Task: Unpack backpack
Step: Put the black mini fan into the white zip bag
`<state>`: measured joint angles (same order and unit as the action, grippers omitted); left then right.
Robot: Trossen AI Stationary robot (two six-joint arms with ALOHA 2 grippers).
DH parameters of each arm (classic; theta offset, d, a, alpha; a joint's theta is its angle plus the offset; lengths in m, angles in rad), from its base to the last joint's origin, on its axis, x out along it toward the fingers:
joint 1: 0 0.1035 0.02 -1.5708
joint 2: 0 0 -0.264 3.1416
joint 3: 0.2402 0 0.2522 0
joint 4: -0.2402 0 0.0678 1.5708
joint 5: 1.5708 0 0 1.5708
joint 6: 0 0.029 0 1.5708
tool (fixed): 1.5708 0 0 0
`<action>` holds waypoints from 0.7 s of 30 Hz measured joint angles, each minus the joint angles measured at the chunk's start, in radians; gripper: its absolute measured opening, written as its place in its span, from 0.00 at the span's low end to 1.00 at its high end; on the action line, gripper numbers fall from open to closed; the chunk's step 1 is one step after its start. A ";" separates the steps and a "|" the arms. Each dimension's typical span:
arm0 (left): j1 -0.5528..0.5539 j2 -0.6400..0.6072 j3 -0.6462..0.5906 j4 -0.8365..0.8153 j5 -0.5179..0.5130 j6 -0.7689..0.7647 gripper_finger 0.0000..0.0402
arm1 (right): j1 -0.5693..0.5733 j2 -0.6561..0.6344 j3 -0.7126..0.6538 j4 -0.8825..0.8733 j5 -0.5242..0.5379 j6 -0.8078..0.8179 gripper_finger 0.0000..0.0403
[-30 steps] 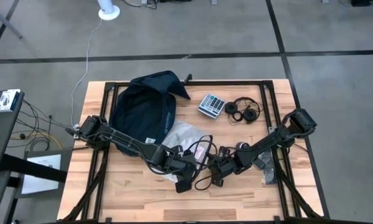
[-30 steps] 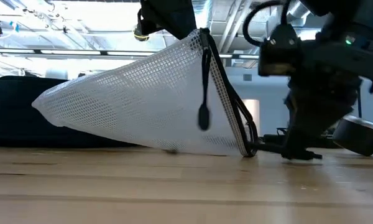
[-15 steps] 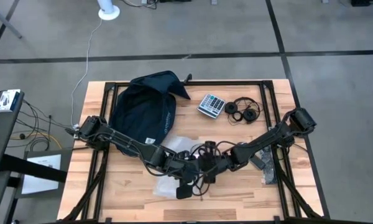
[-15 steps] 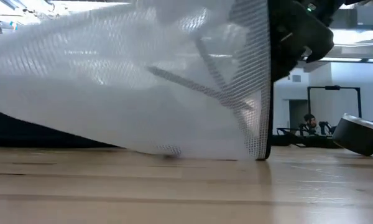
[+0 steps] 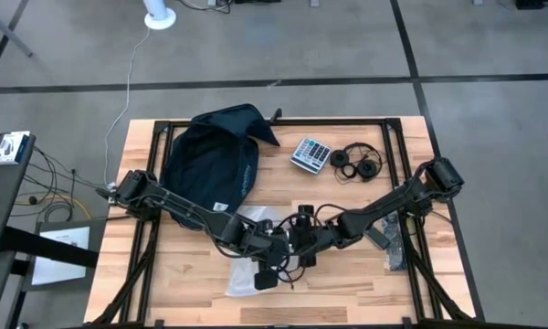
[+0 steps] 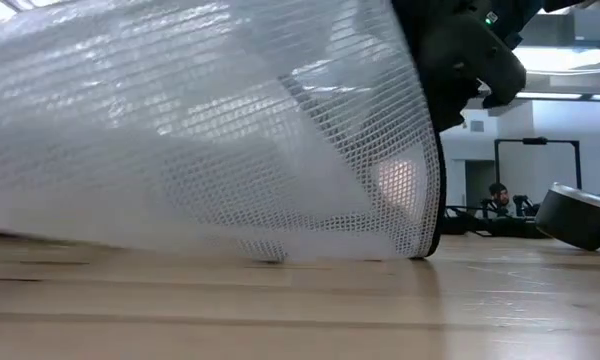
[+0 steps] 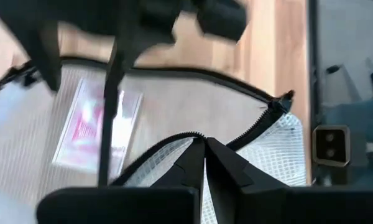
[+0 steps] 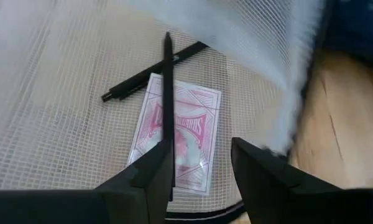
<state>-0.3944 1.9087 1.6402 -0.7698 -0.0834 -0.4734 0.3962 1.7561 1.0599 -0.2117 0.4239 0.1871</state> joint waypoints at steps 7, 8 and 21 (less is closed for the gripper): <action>0.000 0.000 0.000 -0.136 -0.002 -0.006 0.00 | 0.031 -0.079 0.001 -0.191 -0.003 0.272 0.34; 0.000 0.000 0.000 -0.148 -0.002 -0.006 0.00 | 0.037 -0.099 0.001 -0.244 -0.013 0.325 0.33; 0.004 0.000 0.000 -0.153 -0.019 0.044 0.00 | 0.164 -0.415 0.002 -1.022 -0.115 1.019 0.37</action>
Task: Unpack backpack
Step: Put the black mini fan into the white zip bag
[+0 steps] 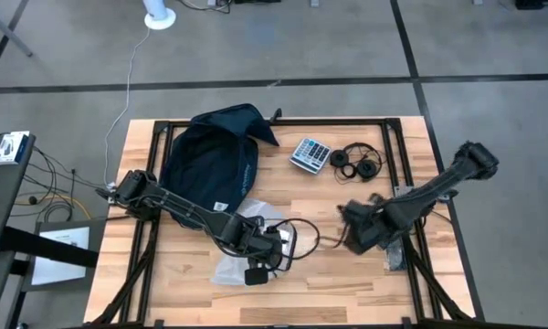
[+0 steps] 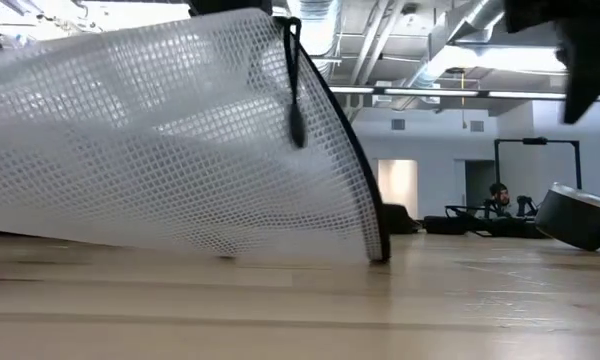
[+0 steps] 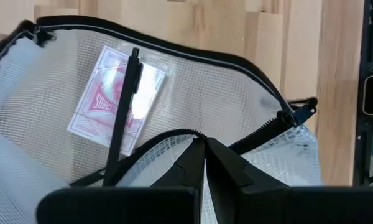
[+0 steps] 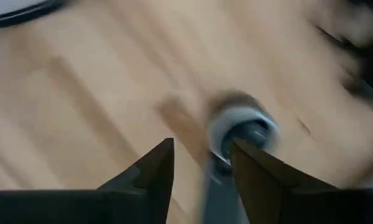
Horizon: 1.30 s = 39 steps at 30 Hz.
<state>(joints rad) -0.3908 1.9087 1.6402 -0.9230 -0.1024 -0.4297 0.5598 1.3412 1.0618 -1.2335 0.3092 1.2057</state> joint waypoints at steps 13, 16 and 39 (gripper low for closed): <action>0.000 0.000 0.000 0.035 -0.018 0.020 0.00 | 0.044 -0.065 -0.108 -0.073 -0.359 0.288 0.70; 0.000 0.000 0.000 0.064 -0.018 0.040 0.00 | 0.039 -0.065 -0.206 0.011 -0.390 0.263 0.74; -0.015 0.000 0.000 0.076 -0.018 0.040 0.00 | -0.004 -0.065 -0.529 0.404 -0.414 0.289 0.69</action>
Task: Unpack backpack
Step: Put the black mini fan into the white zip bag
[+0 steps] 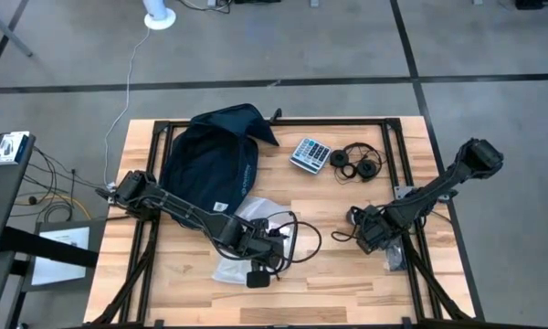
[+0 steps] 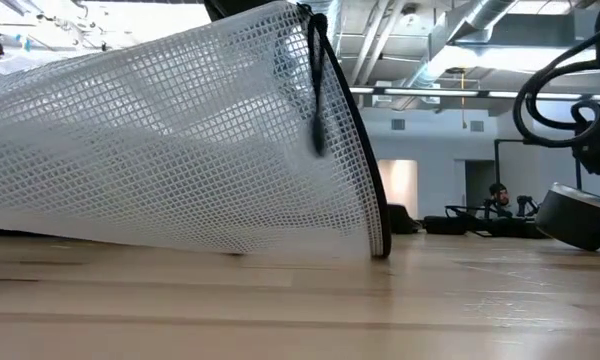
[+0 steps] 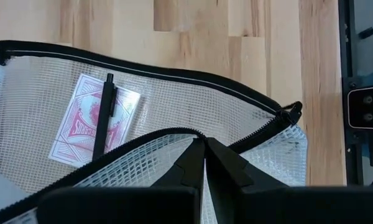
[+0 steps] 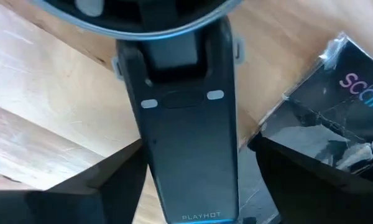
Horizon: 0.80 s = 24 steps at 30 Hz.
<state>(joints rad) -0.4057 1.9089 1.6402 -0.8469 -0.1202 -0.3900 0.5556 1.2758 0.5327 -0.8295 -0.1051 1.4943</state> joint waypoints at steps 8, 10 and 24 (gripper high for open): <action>0.000 0.000 0.000 0.000 0.000 0.003 0.00 | 0.000 0.000 0.002 0.052 -0.003 -0.006 0.44; 0.000 0.000 0.000 0.000 0.000 0.022 0.00 | 0.001 0.003 0.018 0.069 -0.002 -0.007 0.44; 0.000 0.001 -0.004 0.001 0.011 0.073 0.00 | -0.026 0.006 0.203 0.254 0.170 -0.128 0.46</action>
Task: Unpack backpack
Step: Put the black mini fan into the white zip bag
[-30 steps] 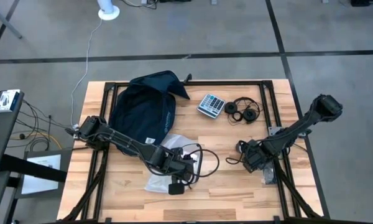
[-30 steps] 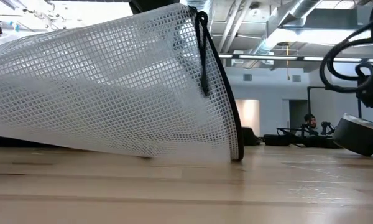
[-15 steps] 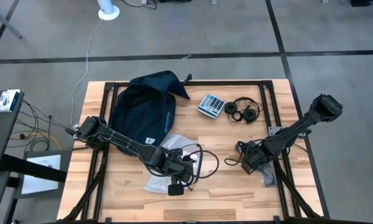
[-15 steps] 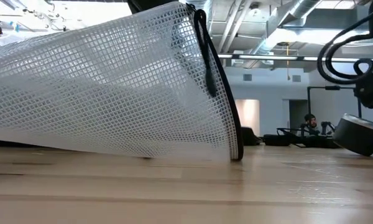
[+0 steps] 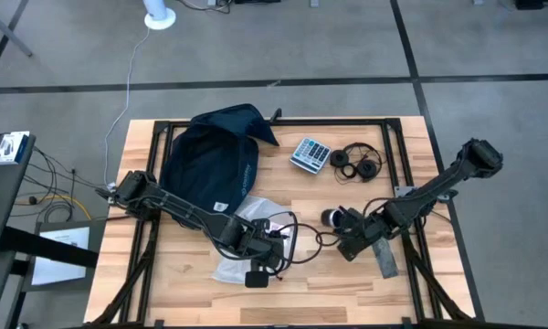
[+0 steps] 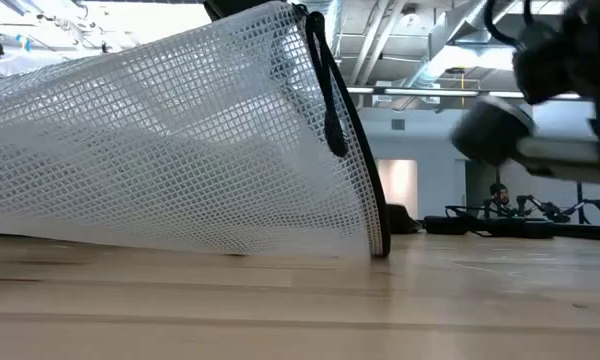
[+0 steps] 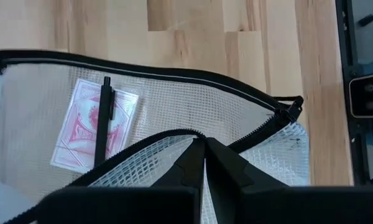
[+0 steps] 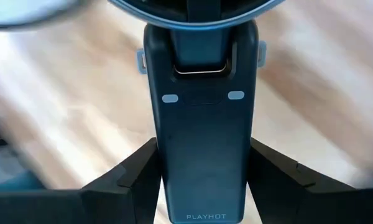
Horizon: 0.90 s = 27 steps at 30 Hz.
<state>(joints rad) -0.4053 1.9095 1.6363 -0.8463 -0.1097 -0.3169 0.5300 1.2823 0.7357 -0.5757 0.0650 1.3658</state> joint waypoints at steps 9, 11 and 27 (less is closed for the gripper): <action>-0.002 0.000 0.000 0.054 0.000 0.128 0.00 | -0.070 0.182 0.002 0.464 -0.103 -0.195 0.46; -0.003 0.000 0.000 0.082 0.000 0.172 0.00 | -0.091 0.243 0.009 0.543 -0.143 -0.232 0.46; -0.032 0.000 0.000 0.111 0.107 0.184 0.00 | -0.316 0.546 0.240 0.599 -0.327 -0.458 0.46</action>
<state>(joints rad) -0.4375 1.9099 1.6363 -0.7357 -0.0031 -0.1325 0.2136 1.8286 0.9758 0.0234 -0.2618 0.9079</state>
